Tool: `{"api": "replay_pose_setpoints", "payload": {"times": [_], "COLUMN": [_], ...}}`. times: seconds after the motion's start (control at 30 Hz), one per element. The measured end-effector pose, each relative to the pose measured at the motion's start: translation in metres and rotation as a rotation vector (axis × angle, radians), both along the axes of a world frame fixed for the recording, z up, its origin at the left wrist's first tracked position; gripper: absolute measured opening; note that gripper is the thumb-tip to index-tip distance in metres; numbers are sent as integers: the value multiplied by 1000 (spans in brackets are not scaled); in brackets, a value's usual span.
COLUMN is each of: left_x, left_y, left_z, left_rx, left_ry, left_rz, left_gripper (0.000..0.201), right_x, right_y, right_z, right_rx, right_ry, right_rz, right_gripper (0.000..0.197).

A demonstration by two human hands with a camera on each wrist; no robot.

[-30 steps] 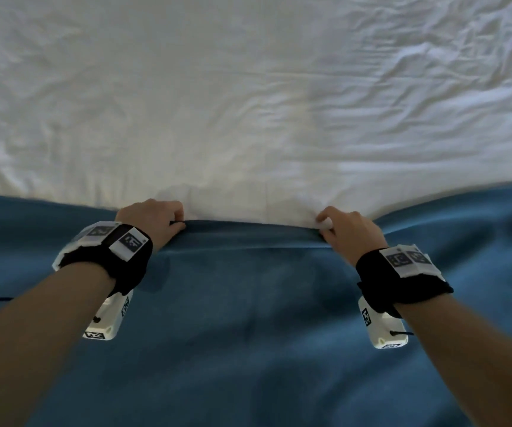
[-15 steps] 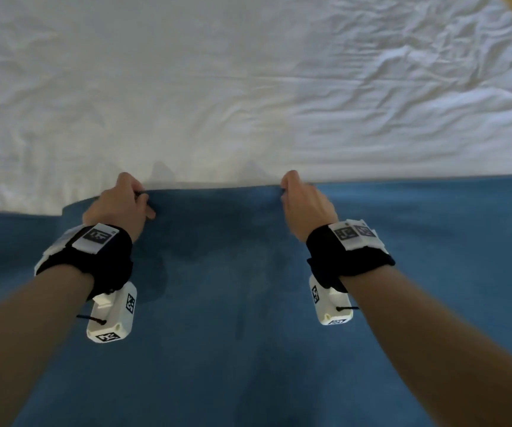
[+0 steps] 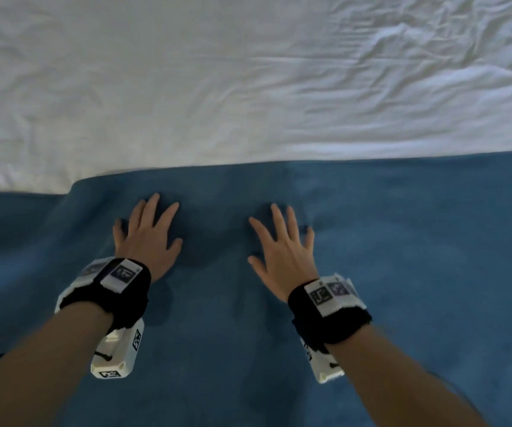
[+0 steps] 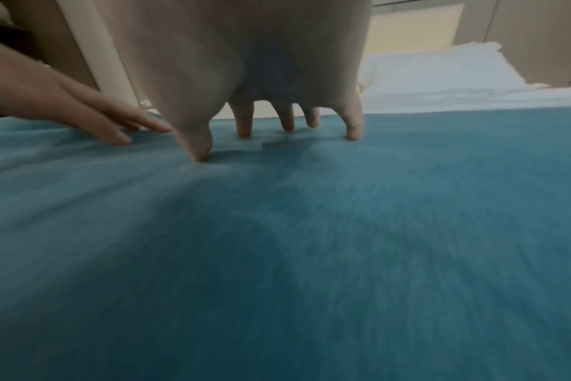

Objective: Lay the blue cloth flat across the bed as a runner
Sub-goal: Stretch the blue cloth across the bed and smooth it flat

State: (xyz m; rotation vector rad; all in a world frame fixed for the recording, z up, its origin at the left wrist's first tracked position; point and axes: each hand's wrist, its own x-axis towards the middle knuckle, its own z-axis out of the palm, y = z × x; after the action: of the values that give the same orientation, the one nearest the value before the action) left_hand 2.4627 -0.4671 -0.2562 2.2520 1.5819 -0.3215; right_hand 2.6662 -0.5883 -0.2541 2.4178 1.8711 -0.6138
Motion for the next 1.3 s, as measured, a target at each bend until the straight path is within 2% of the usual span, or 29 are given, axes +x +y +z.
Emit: {"api": "replay_pose_setpoints", "payload": {"times": [0.23, 0.47, 0.67, 0.83, 0.93, 1.13, 1.2, 1.3], "left_x": [-40, -132, -216, -273, -304, -387, -422, -468], "left_y": [-82, -168, -213, -226, -227, -209, -201, -182], "left_z": [15, 25, 24, 28, 30, 30, 34, 43], "left_rx": [23, -87, -137, -168, -128, -112, -99, -87], "left_ry": [37, 129, 205, 191, 155, 98, 124, 97], "left_rz": [-24, 138, 231, 285, 224, 58, 43, 108], "left_gripper": [63, 66, 69, 67, 69, 68, 66, 60], "right_x": [-62, -106, -167, -233, -276, -385, -427, -483], "right_y": [-83, -158, -188, -191, -186, -182, -178, -164], "right_z": [10, 14, 12, 11, 9, 10, 15, 28], "right_rx": [94, -83, -130, -152, -156, -129, -116, -108], "right_ry": [85, 180, 214, 211, 200, 157, 216, 405], "right_rz": [154, 180, 302, 414, 429, 279, 299, 413], "right_gripper": [59, 58, 55, 54, 55, 60, 59, 50]}}
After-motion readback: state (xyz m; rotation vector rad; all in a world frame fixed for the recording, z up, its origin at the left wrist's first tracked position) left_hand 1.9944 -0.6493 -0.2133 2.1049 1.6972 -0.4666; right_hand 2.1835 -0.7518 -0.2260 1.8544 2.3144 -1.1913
